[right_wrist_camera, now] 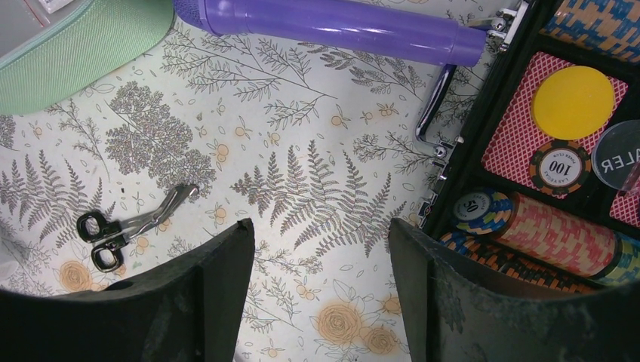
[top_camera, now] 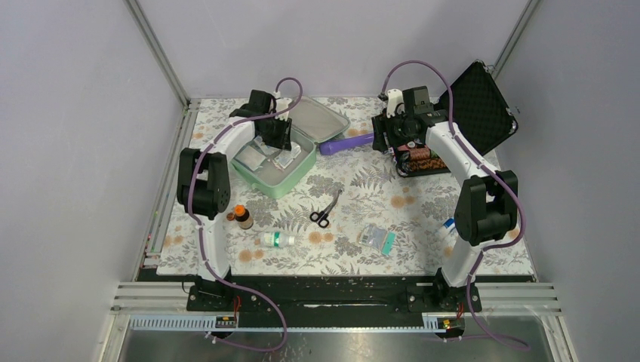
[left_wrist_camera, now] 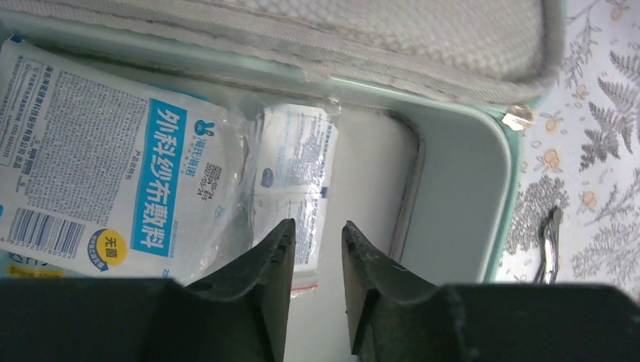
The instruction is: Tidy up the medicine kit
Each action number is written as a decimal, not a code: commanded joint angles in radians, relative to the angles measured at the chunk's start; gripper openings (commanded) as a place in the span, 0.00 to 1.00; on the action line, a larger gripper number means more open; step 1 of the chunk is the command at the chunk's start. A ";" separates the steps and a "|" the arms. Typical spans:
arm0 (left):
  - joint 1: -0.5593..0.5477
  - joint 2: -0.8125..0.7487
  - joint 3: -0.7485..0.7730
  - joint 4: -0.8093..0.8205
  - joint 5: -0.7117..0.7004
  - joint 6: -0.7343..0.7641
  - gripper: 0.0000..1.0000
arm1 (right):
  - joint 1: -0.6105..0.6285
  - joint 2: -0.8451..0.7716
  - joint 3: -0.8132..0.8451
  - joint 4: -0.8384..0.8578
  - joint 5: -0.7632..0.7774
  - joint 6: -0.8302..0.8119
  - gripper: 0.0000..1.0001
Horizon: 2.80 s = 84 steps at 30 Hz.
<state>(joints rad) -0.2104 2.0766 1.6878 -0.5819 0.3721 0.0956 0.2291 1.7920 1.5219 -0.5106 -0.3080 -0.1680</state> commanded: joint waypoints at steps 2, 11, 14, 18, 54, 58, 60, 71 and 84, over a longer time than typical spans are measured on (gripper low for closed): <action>-0.001 0.077 0.076 0.019 -0.097 -0.073 0.38 | -0.003 -0.052 -0.006 0.016 -0.021 -0.001 0.72; -0.001 0.160 0.212 -0.045 -0.165 -0.092 0.52 | -0.002 -0.048 -0.005 0.020 -0.017 -0.001 0.72; 0.001 0.159 0.215 -0.042 -0.179 -0.090 0.54 | -0.002 -0.043 0.000 0.019 -0.019 0.001 0.72; 0.004 0.138 0.208 -0.024 -0.165 -0.072 0.56 | -0.002 -0.039 0.010 0.018 -0.019 0.002 0.72; 0.034 -0.486 -0.283 0.221 -0.134 -0.382 0.60 | 0.297 -0.142 -0.427 -0.253 -0.042 -0.626 1.00; 0.071 -0.507 -0.282 0.216 -0.162 -0.393 0.60 | 0.342 -0.133 -0.451 -0.245 -0.015 -0.643 0.99; 0.088 -0.513 -0.276 0.214 -0.170 -0.402 0.60 | 0.370 -0.127 -0.466 -0.224 0.008 -0.641 1.00; 0.086 -0.534 -0.270 0.202 -0.207 -0.370 0.61 | 0.485 -0.121 -0.586 -0.057 0.161 -0.582 0.93; 0.048 -0.505 -0.265 0.198 -0.140 -0.399 0.61 | 0.440 -0.116 -0.430 -0.082 0.254 -0.539 0.60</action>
<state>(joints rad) -0.1741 1.5898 1.4002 -0.4026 0.1947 -0.2855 0.7097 1.6749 0.9741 -0.5716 -0.0956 -0.7391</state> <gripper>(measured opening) 0.604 0.622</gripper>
